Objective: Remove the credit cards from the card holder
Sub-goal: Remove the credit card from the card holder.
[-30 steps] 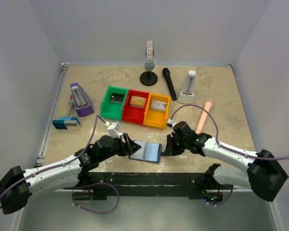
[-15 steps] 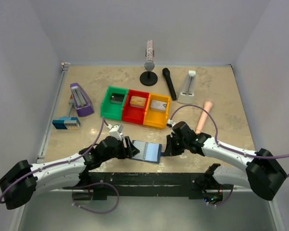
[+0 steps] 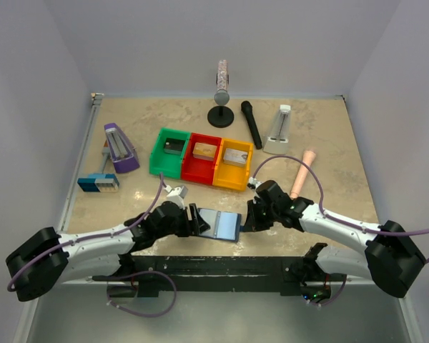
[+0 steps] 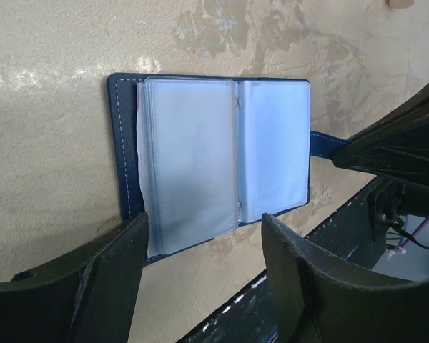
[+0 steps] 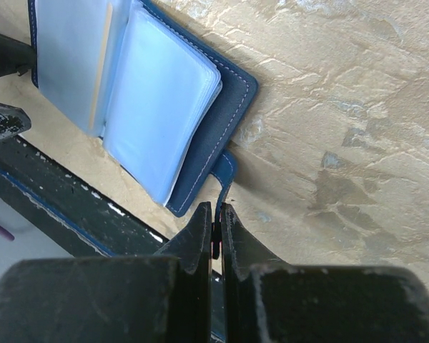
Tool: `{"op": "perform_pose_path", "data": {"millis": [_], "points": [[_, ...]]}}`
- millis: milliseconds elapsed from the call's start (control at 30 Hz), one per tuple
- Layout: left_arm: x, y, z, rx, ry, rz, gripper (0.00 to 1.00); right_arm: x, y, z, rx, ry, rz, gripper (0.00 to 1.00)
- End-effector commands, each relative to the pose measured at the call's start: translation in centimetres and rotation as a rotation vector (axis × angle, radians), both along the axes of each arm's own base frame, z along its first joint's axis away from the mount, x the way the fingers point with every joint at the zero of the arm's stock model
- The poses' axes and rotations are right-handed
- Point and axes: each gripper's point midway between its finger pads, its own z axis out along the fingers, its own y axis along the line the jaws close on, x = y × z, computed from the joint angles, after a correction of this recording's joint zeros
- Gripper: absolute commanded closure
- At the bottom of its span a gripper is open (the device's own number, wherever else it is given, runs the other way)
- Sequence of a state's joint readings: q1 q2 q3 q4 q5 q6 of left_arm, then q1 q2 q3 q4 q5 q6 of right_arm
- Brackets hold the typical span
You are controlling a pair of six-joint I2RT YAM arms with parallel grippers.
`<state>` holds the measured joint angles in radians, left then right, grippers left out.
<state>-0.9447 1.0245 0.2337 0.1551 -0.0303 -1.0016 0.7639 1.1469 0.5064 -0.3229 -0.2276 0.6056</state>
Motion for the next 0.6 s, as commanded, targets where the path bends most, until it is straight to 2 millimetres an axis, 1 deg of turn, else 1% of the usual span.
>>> {"op": "perform_pose_path", "data": {"millis": [0,100,167,300,433,567], "points": [[0.5,-1.4,1.7,-0.046,-0.044,-0.033,0.31,0.3,0.8,0.6,0.030,-0.017,0.022,1.00],[0.8,-0.9,2.0,-0.040,-0.057,-0.005,0.32,0.3,0.8,0.7,0.032,-0.017,0.023,1.00],[1.2,0.0,2.1,-0.019,-0.070,0.038,0.32,0.3,0.8,0.7,0.032,-0.017,0.023,1.00],[1.8,1.0,3.2,-0.020,-0.122,0.081,0.31,0.4,0.9,0.9,0.036,-0.020,0.024,1.00],[1.7,0.4,3.8,-0.026,-0.137,0.043,0.31,0.5,1.1,0.8,0.035,-0.018,0.028,1.00],[1.2,-0.9,3.4,-0.031,-0.114,-0.013,0.32,0.6,1.2,0.9,0.034,-0.016,0.028,1.00]]}}
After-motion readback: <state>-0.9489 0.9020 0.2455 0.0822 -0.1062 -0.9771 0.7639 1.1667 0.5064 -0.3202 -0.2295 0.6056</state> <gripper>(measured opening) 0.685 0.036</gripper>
